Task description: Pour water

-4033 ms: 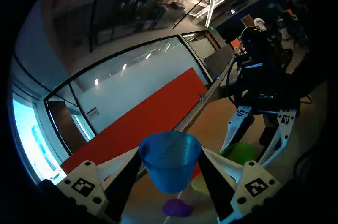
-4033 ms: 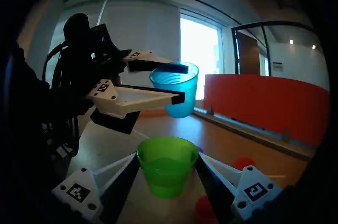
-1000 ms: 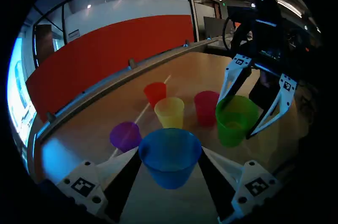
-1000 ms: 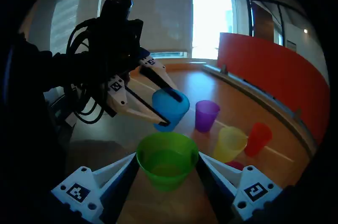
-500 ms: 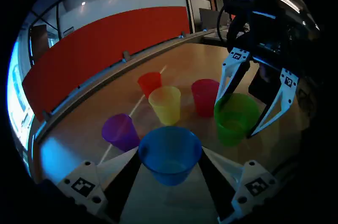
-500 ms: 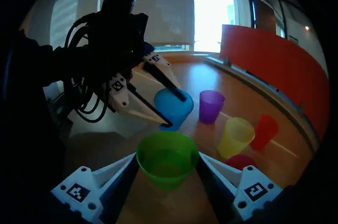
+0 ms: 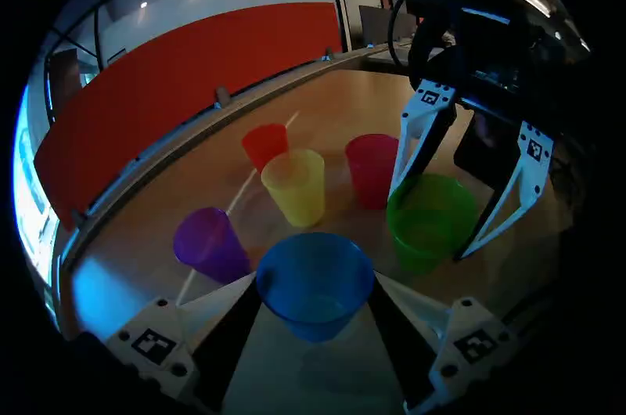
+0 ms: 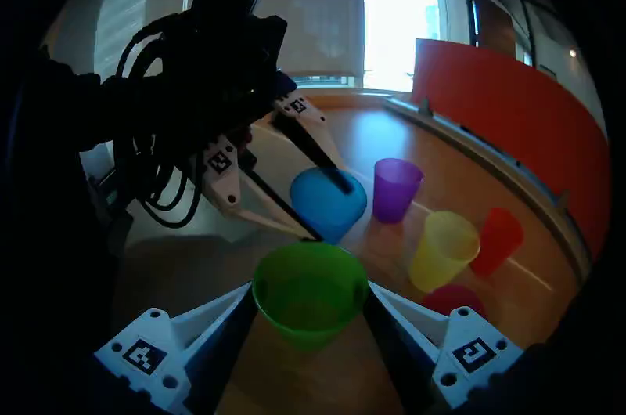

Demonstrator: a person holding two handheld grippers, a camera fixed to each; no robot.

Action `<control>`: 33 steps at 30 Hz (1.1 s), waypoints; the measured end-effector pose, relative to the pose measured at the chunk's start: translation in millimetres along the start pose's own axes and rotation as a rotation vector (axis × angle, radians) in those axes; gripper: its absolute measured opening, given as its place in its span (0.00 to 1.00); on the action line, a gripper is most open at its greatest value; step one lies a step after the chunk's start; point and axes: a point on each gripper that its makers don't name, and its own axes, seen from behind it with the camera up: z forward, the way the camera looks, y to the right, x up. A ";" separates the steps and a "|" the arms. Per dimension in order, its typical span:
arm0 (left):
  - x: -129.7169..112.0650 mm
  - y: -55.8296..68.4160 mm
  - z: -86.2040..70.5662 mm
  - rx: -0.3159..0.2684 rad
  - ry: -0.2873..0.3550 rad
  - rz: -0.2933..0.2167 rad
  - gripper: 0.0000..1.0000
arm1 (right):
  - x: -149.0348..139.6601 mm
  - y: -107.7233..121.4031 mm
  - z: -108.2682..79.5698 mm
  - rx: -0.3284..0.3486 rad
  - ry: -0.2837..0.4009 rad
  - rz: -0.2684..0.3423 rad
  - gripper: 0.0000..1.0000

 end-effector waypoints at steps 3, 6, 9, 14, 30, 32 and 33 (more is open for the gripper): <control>2.4 2.0 1.9 -0.007 0.003 0.002 0.87 | -0.6 0.6 1.5 0.000 -0.003 -0.003 0.91; 2.9 1.4 3.8 -0.005 0.003 0.006 0.88 | -1.6 1.2 2.4 -0.001 -0.005 -0.004 0.91; 2.7 0.6 5.1 -0.004 0.002 0.005 0.88 | -2.6 1.3 2.3 0.000 -0.005 -0.004 0.91; 1.1 1.4 8.2 -0.012 0.001 -0.011 0.87 | -3.3 1.3 2.7 0.001 -0.006 -0.002 0.91; -13.9 5.7 14.6 -0.022 -0.015 -0.020 0.88 | -15.7 0.3 4.7 0.002 -0.024 0.010 0.91; -14.5 5.3 13.8 -0.021 -0.013 -0.021 0.87 | -17.2 0.6 4.5 -0.001 -0.026 0.012 0.91; -14.8 5.1 13.6 -0.021 -0.013 -0.022 0.87 | -18.0 0.7 4.5 -0.002 -0.027 0.013 0.91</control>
